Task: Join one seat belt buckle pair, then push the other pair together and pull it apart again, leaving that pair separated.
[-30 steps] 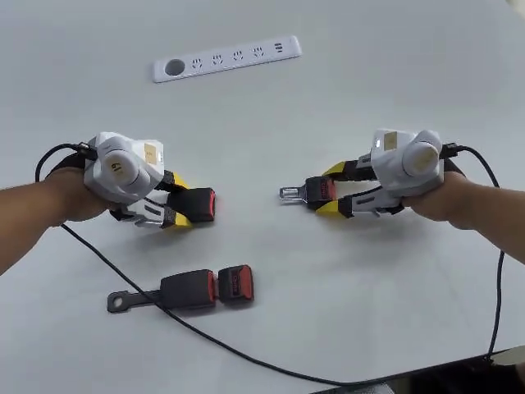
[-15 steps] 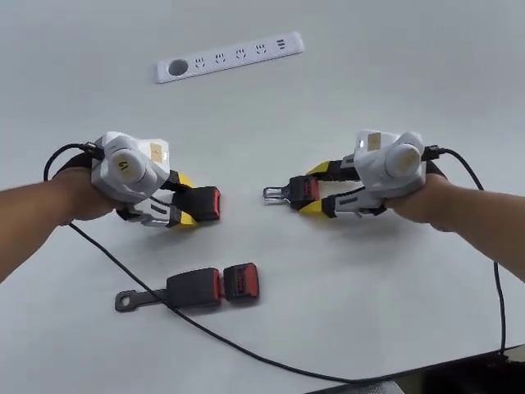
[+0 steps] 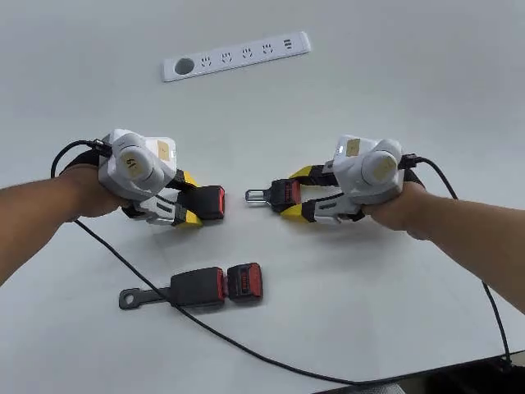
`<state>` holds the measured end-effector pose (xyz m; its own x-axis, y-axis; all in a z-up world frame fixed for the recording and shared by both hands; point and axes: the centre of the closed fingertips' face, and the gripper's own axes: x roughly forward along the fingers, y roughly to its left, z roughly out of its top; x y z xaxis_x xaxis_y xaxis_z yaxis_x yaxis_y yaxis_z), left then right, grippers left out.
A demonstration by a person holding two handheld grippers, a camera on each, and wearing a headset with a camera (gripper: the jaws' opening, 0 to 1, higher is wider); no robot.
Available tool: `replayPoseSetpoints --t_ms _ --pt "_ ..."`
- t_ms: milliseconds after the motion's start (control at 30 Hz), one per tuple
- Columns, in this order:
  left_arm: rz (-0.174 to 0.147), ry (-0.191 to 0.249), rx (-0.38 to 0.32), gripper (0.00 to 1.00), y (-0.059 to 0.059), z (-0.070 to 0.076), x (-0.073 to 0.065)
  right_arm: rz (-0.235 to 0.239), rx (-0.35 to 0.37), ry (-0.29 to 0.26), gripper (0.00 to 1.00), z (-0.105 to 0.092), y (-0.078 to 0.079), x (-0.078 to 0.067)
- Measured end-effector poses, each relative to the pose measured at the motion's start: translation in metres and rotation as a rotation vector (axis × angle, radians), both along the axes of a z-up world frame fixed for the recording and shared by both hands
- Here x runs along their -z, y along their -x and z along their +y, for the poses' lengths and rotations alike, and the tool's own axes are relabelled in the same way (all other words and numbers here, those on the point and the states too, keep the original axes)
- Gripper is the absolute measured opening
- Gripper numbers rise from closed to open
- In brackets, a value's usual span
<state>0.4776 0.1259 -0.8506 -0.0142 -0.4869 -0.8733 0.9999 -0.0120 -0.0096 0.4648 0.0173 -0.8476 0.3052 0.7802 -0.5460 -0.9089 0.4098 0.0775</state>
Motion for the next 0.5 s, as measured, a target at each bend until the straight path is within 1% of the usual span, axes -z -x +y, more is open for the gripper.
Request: replayPoseSetpoints --t_ms 100,200,433,467,500 --pt "-0.001 -0.007 0.001 0.35 0.0 0.0 0.0 0.001 -0.009 0.002 0.34 0.01 0.0 0.0" --pt "-0.002 -0.013 0.006 0.35 0.0 0.0 0.0 -0.009 -0.024 0.008 0.34 0.018 0.001 0.0" --pt "-0.003 -0.02 0.01 0.35 0.0 -0.001 0.0 -0.014 -0.031 0.025 0.34 0.029 0.0 0.002" --pt "-0.005 -0.023 0.014 0.35 0.0 -0.001 0.0 -0.023 -0.033 0.035 0.34 0.029 -0.002 0.002" --pt "-0.004 -0.023 0.013 0.35 0.0 -0.001 0.001 -0.022 -0.033 0.036 0.34 0.028 -0.002 0.002"
